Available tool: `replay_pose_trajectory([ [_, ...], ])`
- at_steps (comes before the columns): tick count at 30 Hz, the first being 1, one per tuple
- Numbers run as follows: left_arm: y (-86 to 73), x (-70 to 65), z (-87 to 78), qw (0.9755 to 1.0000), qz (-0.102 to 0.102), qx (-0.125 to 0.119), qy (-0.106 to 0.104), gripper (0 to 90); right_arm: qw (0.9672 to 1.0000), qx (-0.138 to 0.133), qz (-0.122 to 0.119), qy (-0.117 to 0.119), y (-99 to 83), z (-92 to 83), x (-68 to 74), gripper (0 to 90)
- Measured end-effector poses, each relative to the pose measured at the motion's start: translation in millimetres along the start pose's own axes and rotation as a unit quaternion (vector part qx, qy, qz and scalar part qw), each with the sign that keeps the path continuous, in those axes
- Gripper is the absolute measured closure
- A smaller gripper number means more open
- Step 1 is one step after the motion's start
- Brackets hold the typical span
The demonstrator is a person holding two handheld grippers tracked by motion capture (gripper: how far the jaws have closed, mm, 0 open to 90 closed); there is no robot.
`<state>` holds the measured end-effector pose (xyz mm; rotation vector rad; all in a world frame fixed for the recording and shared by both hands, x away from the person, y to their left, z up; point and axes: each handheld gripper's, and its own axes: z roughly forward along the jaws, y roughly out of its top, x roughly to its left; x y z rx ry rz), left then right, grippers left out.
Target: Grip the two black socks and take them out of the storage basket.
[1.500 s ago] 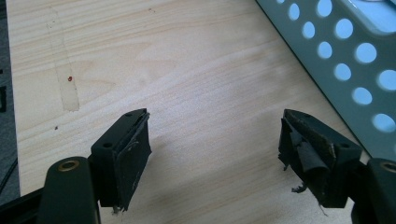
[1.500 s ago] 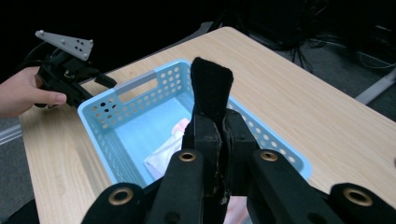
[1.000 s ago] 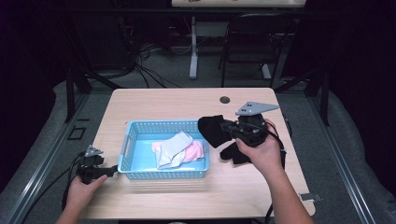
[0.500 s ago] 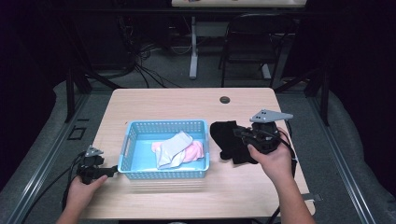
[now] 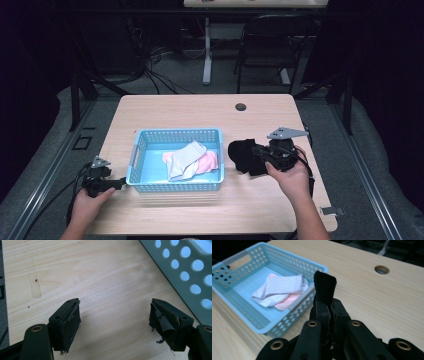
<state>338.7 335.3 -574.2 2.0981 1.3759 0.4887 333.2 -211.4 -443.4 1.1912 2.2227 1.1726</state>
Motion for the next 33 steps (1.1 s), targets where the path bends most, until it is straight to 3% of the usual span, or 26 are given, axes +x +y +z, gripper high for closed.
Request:
replay_pose_trajectory([
  [7,-0.1,0.1,0.3,1.0,0.0,0.001,0.0,24.7,0.9982,0.025,0.045,-0.032,-27.2,22.3,-29.4,86.3],
  [15,0.3,0.3,0.4,1.0,-0.002,0.0,0.001,24.7,0.9909,0.053,0.109,-0.058,-58.5,41.0,-64.5,85.1],
  [19,0.6,1.0,1.5,1.0,-0.003,0.005,0.001,24.7,0.9891,0.064,0.113,-0.069,-63.8,47.0,-68.7,82.0],
  [21,-0.1,2.1,3.0,1.0,-0.005,0.006,0.003,24.7,0.9879,0.066,0.115,-0.081,-66.1,52.2,-71.0,74.1],
  [28,0.0,2.1,0.7,1.0,-0.005,0.001,0.006,24.7,0.9857,0.058,0.104,-0.119,-70.0,52.2,-69.2,58.6],
  [33,0.6,2.3,0.8,1.0,-0.007,-0.001,0.006,24.7,0.9853,0.044,0.108,-0.125,-71.9,46.8,-68.4,54.4],
])
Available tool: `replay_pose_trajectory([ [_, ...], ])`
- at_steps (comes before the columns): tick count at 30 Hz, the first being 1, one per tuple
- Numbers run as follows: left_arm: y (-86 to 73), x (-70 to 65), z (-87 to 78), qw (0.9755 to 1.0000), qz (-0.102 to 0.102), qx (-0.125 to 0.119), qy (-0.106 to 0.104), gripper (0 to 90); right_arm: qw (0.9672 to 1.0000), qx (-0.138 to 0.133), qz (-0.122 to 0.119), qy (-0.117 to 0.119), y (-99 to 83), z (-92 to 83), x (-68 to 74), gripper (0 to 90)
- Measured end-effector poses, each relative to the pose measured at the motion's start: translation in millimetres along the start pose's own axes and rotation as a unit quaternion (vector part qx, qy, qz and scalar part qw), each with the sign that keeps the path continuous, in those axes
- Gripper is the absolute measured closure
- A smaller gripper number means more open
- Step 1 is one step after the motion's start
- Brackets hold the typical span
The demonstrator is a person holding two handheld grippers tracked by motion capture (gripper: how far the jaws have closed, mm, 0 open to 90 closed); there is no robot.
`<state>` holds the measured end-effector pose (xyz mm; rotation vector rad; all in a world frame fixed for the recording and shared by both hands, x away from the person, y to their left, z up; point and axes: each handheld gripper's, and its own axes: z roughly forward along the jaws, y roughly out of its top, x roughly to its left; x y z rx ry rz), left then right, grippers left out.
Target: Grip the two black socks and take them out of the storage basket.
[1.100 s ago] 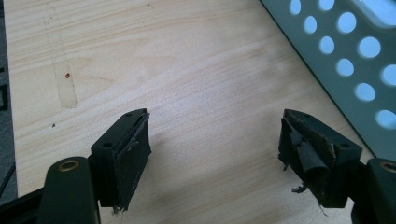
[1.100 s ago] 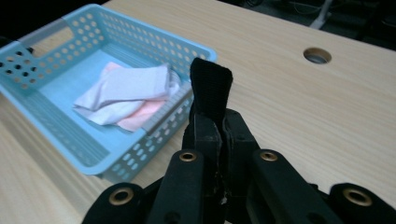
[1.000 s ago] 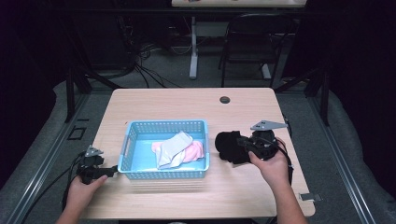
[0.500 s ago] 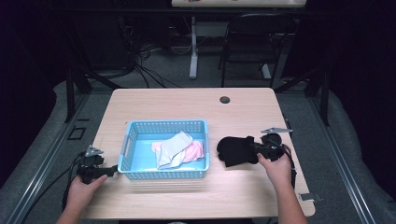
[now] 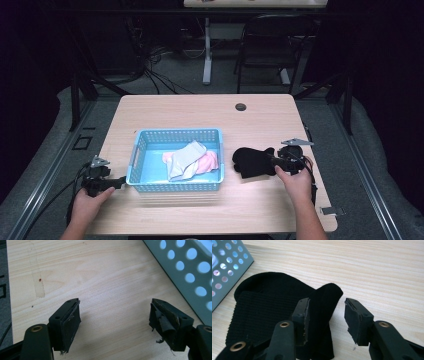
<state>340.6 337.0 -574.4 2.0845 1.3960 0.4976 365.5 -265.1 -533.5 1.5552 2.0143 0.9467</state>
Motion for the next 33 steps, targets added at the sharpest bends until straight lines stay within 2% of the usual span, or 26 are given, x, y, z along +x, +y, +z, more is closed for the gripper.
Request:
replay_pose_trajectory([
  [16,0.3,-0.4,-0.9,1.0,0.003,-0.002,-0.002,24.7,0.9997,-0.019,0.009,-0.011,-3.4,-10.0,-5.8,51.3],
  [19,0.1,0.0,-1.8,1.0,0.002,-0.002,-0.003,24.7,0.9996,-0.027,0.006,-0.009,-1.9,-15.6,-2.2,50.9],
  [25,-0.4,-0.2,-2.4,1.0,0.003,-0.003,-0.003,24.7,0.9992,-0.038,-0.014,-0.006,1.7,-22.1,11.4,50.2],
  [33,0.6,-0.8,-1.0,1.0,0.003,-0.003,-0.004,24.7,0.9982,-0.044,-0.032,0.024,3.6,-24.8,33.3,49.8],
])
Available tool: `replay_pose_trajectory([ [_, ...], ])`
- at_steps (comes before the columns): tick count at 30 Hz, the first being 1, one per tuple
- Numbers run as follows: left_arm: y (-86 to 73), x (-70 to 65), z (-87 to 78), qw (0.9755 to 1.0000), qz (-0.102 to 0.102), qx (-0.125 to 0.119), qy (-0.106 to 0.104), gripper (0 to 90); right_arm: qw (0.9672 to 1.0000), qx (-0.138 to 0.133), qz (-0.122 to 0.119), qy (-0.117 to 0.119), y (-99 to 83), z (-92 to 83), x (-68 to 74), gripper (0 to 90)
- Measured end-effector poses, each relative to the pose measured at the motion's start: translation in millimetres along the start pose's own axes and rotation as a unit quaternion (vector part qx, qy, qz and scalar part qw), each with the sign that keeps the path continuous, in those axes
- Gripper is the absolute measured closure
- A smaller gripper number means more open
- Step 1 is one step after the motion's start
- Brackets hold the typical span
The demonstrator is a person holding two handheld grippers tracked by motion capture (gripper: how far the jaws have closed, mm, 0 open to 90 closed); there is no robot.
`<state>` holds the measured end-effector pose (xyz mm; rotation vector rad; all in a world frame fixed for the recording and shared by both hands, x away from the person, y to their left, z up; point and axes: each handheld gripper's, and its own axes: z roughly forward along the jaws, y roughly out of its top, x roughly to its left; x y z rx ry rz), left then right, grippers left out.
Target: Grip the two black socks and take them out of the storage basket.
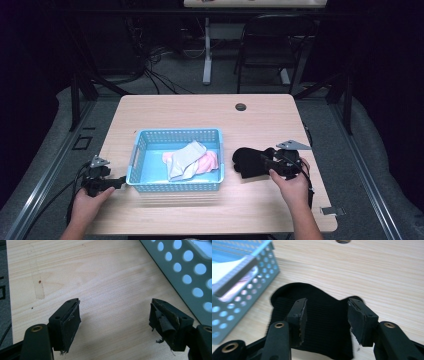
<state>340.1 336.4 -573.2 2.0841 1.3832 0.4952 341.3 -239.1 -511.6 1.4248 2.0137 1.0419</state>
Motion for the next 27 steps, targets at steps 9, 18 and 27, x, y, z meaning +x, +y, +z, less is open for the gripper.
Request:
replay_pose_trajectory([
  [9,-0.2,-0.7,-0.4,1.0,0.0,-0.003,-0.001,24.7,0.9993,0.011,-0.013,0.034,-6.1,0.6,20.0,49.3],
  [18,-0.1,-1.0,-0.3,1.0,0.004,0.001,-0.001,24.7,0.9976,0.028,-0.033,0.054,-14.9,8.7,34.6,48.6],
  [27,0.0,-1.5,-0.8,1.0,0.005,0.001,-0.002,24.7,0.9932,0.054,-0.074,0.072,-24.2,27.0,55.6,48.7],
])
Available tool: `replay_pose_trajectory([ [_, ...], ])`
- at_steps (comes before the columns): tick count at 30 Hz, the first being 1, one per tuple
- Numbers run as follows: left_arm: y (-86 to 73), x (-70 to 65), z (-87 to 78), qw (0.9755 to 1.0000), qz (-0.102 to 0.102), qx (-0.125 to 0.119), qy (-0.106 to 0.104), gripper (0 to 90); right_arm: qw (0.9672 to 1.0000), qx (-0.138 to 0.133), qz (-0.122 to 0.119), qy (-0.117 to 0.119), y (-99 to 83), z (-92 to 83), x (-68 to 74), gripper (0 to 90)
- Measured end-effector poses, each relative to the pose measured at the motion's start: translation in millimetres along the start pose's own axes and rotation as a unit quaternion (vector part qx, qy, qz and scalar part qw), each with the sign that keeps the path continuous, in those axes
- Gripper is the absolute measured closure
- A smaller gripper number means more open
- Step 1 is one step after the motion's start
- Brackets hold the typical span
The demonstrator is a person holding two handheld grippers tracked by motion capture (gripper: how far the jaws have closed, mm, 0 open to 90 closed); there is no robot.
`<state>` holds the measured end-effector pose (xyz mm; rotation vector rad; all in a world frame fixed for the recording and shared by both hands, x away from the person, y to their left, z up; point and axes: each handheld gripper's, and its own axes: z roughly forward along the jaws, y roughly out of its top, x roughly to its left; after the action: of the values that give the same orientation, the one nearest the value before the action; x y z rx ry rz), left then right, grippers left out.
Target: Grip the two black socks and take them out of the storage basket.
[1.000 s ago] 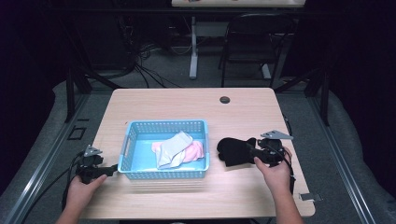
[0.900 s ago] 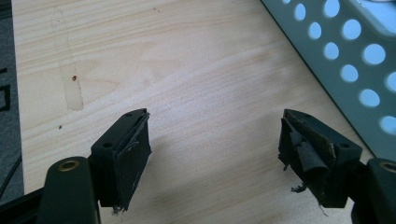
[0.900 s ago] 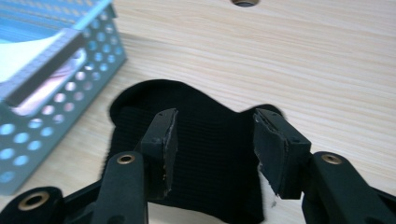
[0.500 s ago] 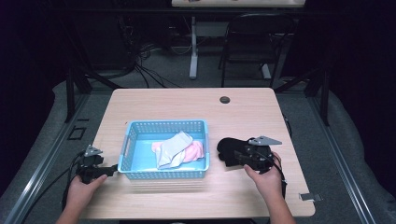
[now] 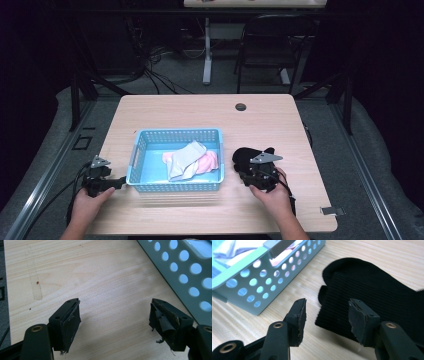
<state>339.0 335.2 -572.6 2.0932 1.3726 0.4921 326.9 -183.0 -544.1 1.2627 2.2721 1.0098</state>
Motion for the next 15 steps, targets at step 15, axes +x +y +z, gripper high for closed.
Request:
replay_pose_trajectory([
  [15,-0.3,-0.7,0.9,1.0,0.0,0.0,-0.002,24.7,0.9989,0.02,-0.043,-0.002,1.3,13.7,10.9,48.7],
])
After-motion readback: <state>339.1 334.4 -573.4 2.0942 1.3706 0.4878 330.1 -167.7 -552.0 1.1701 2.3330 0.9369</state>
